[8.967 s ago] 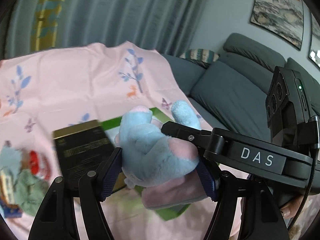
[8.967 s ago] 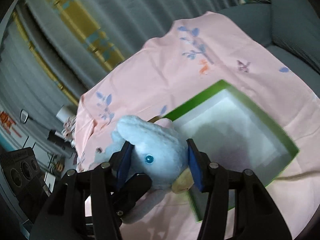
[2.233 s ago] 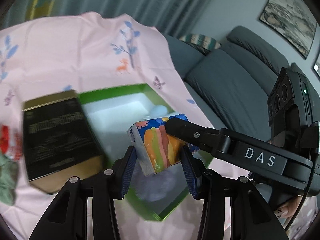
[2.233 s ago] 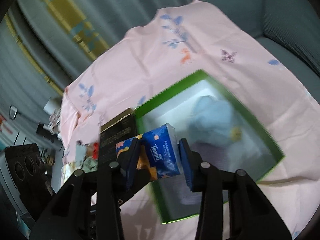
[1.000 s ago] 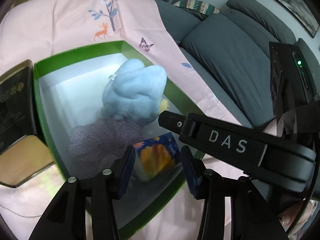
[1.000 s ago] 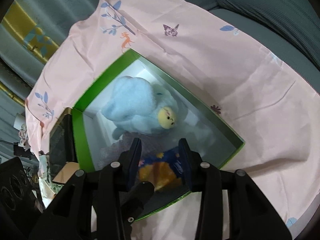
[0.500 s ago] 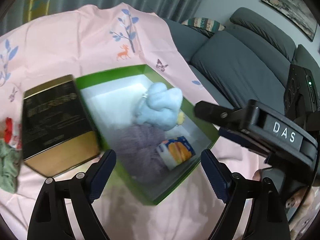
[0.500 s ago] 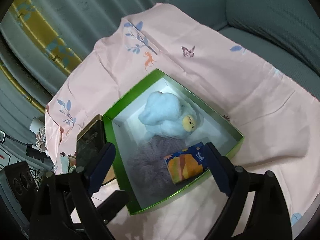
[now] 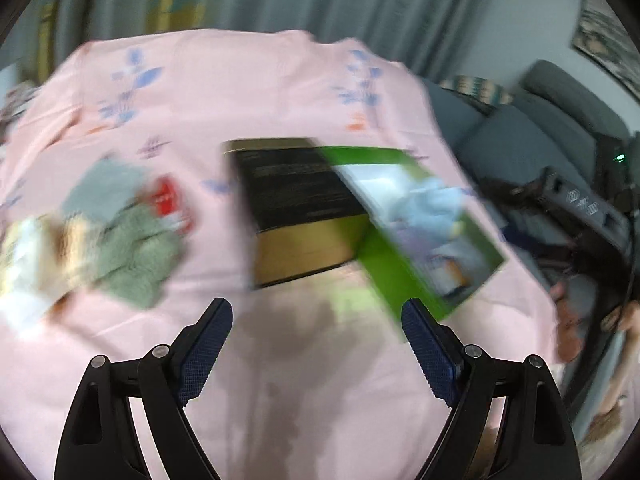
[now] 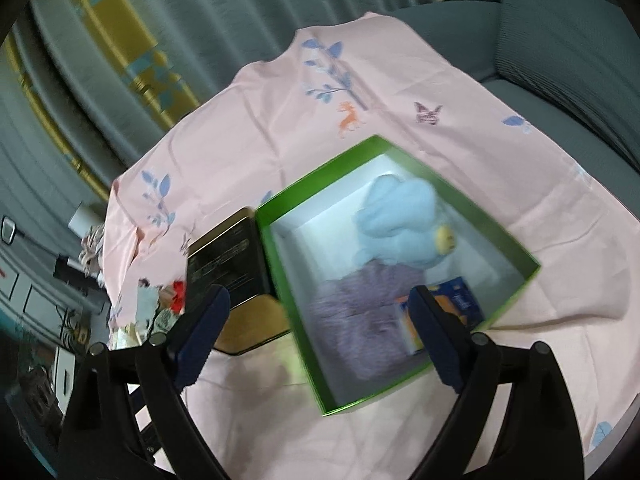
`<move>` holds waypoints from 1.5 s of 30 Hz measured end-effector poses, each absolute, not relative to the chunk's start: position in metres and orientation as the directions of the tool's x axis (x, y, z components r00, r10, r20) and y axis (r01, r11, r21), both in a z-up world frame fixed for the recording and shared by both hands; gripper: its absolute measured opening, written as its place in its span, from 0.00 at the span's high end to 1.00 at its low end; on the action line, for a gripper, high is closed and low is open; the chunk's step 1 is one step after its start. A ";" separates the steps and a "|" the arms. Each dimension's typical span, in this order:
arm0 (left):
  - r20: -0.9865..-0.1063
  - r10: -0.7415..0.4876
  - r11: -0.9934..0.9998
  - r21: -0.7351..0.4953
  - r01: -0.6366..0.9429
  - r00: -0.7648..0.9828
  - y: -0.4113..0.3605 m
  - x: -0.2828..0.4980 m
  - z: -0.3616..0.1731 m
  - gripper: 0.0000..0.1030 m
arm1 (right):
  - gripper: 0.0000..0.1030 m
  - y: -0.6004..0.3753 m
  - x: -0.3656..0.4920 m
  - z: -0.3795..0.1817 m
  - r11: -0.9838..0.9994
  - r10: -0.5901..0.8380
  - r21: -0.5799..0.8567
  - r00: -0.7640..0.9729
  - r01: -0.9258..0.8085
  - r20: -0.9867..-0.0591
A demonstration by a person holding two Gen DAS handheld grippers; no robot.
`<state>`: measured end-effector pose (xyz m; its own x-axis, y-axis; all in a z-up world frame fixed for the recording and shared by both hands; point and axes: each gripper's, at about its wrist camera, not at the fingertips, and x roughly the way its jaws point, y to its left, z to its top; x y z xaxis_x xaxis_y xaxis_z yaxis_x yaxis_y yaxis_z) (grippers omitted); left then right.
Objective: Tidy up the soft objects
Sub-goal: 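Withdraw the right gripper from the box toward the remaining items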
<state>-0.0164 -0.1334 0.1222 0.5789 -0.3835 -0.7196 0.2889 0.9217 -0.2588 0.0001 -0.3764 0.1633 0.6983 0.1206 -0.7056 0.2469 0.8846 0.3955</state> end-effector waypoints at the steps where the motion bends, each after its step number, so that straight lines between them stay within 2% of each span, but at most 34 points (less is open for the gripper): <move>1: -0.727 -0.348 0.937 -0.247 0.248 0.591 -0.115 -0.020 0.119 0.16 | 0.12 -0.371 0.001 0.164 0.888 0.124 0.392 0.698 0.239 -0.705; 10: -0.748 -0.164 0.966 -0.254 -0.049 0.643 0.005 -0.057 0.082 0.16 | 0.12 -0.304 0.009 0.173 0.914 0.234 0.400 0.713 0.071 -0.661; 16: -0.769 -0.093 0.956 -0.246 -0.159 0.632 0.045 -0.059 0.056 0.16 | 0.14 -0.245 0.018 0.164 0.929 0.294 0.370 0.676 -0.034 -0.676; 19: -0.763 -0.141 0.933 -0.315 -0.173 0.631 0.056 -0.058 0.051 0.16 | 0.24 -0.213 0.026 0.154 0.927 0.324 0.368 0.651 -0.073 -0.687; 21: -0.763 -0.155 0.924 -0.336 -0.180 0.627 0.060 -0.056 0.049 0.16 | 0.37 -0.187 0.035 0.148 0.928 0.337 0.359 0.625 -0.096 -0.704; 22: -0.762 -0.153 0.924 -0.336 -0.183 0.629 0.062 -0.055 0.048 0.16 | 0.41 -0.173 0.040 0.145 0.929 0.346 0.353 0.614 -0.115 -0.710; 24: -0.764 -0.149 0.920 -0.340 -0.194 0.628 0.065 -0.054 0.046 0.16 | 0.56 -0.145 0.054 0.140 0.931 0.359 0.328 0.581 -0.162 -0.731; 26: -0.765 -0.166 0.911 -0.360 -0.199 0.623 0.070 -0.053 0.043 0.16 | 0.62 -0.120 0.071 0.135 0.933 0.361 0.302 0.539 -0.198 -0.761; 35: -0.765 -0.183 0.877 -0.411 -0.250 0.617 0.092 -0.050 0.039 0.16 | 0.62 -0.037 0.149 0.105 0.942 0.318 0.232 0.416 -0.244 -0.852; 41: -0.771 -0.186 0.868 -0.419 -0.266 0.609 0.099 -0.047 0.037 0.16 | 0.57 -0.019 0.167 0.079 0.955 0.250 0.165 0.374 -0.244 -0.893; 45: -0.772 -0.190 0.863 -0.426 -0.272 0.606 0.099 -0.046 0.036 0.16 | 0.70 -0.024 0.157 0.075 0.950 0.266 0.171 0.389 -0.263 -0.882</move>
<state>-0.0456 0.0988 0.0356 0.6060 -0.1900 -0.7724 -0.2723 0.8628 -0.4259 0.1570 -0.0237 0.0747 0.3895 0.2663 -0.8817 -0.2627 0.9496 0.1708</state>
